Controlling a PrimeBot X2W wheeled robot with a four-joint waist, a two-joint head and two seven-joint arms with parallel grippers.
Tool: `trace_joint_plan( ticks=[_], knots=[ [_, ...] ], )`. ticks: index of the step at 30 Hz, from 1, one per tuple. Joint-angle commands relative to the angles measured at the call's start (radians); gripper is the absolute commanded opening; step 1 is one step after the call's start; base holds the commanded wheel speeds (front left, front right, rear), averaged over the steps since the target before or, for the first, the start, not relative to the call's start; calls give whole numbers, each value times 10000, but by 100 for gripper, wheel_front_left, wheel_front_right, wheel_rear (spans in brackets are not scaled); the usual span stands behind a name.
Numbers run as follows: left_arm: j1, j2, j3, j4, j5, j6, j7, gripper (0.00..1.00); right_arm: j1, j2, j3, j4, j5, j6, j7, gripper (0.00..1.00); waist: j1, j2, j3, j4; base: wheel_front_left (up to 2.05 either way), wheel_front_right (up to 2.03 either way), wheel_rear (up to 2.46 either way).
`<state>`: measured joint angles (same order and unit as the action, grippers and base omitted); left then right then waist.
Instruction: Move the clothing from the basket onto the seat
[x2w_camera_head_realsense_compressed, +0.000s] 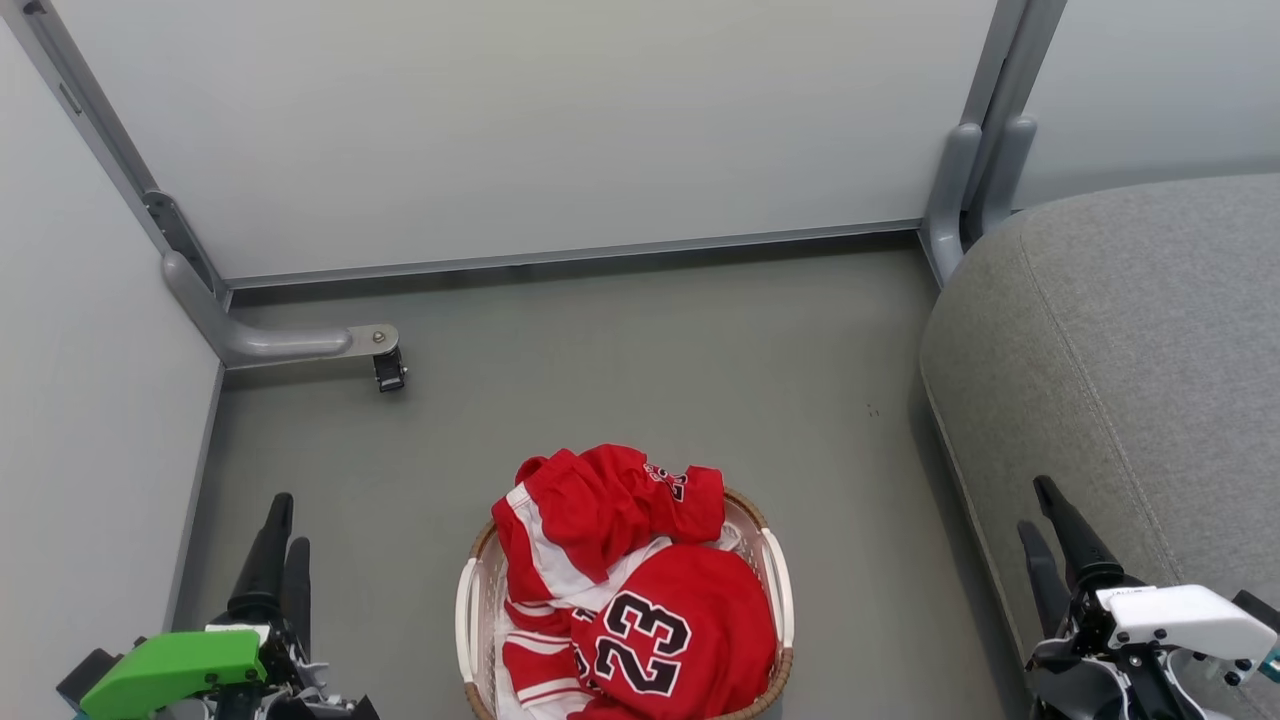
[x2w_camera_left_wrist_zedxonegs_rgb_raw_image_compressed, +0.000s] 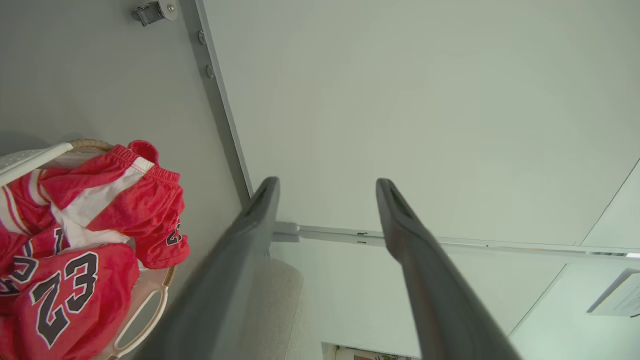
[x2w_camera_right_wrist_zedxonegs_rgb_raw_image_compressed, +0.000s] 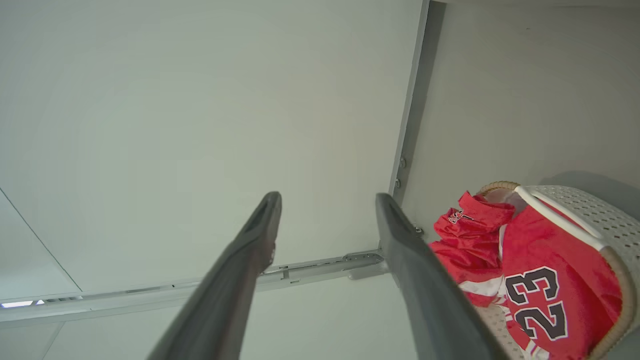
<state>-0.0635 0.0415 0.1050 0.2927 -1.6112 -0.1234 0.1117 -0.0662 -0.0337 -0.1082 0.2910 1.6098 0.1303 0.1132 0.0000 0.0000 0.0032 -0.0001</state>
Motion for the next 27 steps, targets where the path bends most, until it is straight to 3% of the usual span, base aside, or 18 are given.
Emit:
trace_joint_plan(
  ticks=[1,14,27],
  knots=[
    [-103,19,-114,-216,74,-10,-133,100,-91,-41,93,-185,-65,0,-139,100,0,0,0,-1,0,0,0],
    [142,33,-652,-586,619,-15,-753,100,91,-68,387,-400,-830,1,-762,100,0,0,-14,-5,0,0,0],
    [234,48,-896,-1191,2521,361,-1294,100,159,-92,350,-921,-3149,2,-1305,100,0,0,-30,7,0,0,0]
  ],
)
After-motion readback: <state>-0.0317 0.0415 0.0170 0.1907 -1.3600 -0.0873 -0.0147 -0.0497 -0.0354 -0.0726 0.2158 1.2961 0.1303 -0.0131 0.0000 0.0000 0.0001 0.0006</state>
